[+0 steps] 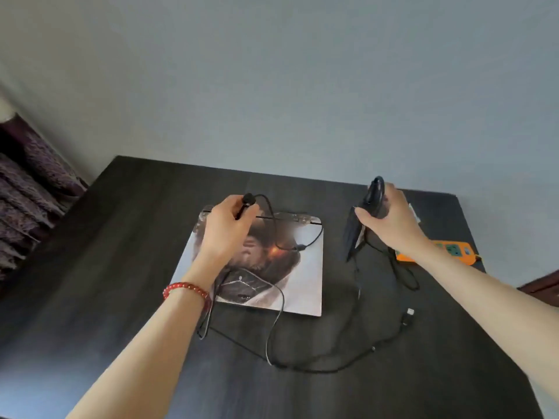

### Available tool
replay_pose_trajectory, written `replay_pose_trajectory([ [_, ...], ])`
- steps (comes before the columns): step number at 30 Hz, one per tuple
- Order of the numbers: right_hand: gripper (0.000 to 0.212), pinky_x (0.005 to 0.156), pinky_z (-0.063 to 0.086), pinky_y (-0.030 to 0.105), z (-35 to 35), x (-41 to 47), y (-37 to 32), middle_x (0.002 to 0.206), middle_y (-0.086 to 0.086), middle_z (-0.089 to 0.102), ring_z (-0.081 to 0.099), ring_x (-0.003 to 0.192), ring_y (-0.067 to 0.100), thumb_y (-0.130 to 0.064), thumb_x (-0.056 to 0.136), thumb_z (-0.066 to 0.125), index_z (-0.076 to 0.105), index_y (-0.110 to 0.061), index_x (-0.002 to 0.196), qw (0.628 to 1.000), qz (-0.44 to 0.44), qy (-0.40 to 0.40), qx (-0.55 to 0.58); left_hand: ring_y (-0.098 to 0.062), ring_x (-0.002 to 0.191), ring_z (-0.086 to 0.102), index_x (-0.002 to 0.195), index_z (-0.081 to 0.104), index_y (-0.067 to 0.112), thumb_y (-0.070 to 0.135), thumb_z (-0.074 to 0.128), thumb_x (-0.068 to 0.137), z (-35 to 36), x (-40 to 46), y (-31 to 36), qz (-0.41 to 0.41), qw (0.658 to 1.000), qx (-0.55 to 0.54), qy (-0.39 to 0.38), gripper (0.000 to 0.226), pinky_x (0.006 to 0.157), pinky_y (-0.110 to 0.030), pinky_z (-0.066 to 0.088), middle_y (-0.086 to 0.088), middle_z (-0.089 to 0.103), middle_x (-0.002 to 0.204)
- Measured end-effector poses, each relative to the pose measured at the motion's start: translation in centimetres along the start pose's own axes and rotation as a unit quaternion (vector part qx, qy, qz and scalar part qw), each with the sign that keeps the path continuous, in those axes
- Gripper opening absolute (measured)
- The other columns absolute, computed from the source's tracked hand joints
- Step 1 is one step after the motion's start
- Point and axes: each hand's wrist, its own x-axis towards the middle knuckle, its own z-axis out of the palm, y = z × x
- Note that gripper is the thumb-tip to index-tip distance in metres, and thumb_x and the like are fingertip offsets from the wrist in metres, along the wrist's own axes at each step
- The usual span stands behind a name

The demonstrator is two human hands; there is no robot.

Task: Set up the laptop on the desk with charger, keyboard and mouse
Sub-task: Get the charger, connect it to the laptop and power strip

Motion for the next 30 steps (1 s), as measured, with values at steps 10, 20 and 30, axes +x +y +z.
replay_pose_trajectory([
  [10,0.042,0.088,0.052,0.052,-4.7,12.9,-2.6,0.12,0.016,0.047,0.056,0.106,0.03,-0.031,0.078,0.067,0.04,-0.019,0.108,0.912,0.093,0.291,0.272,-0.012,0.067,0.05,0.105,0.063,0.017,0.037,0.054,0.09,6.7,17.2,13.5,0.177,0.978,0.072,0.08,0.027,0.053,-0.02,0.031,0.005,0.052,0.083],
  [20,0.038,0.09,0.045,0.019,-3.6,17.2,4.3,0.109,-0.003,0.034,0.045,0.113,0.017,-0.023,0.079,0.069,0.039,-0.023,0.103,0.937,0.062,0.304,0.158,-0.015,0.046,0.047,0.108,0.065,0.018,0.039,0.058,0.088,13.7,23.7,8.8,0.156,0.979,0.129,0.038,0.03,0.045,-0.024,0.039,0.003,0.047,0.049],
  [30,0.056,0.07,0.056,0.043,0.5,15.6,7.8,0.126,0.019,0.047,0.054,0.109,0.037,-0.029,0.069,0.075,0.053,-0.021,0.12,0.915,-0.168,-0.021,-0.367,-0.004,0.032,0.05,0.093,0.055,0.015,0.03,0.06,0.087,17.4,22.8,0.4,-0.071,0.983,0.029,-0.166,0.017,0.041,-0.014,0.041,0.0,0.065,0.056],
])
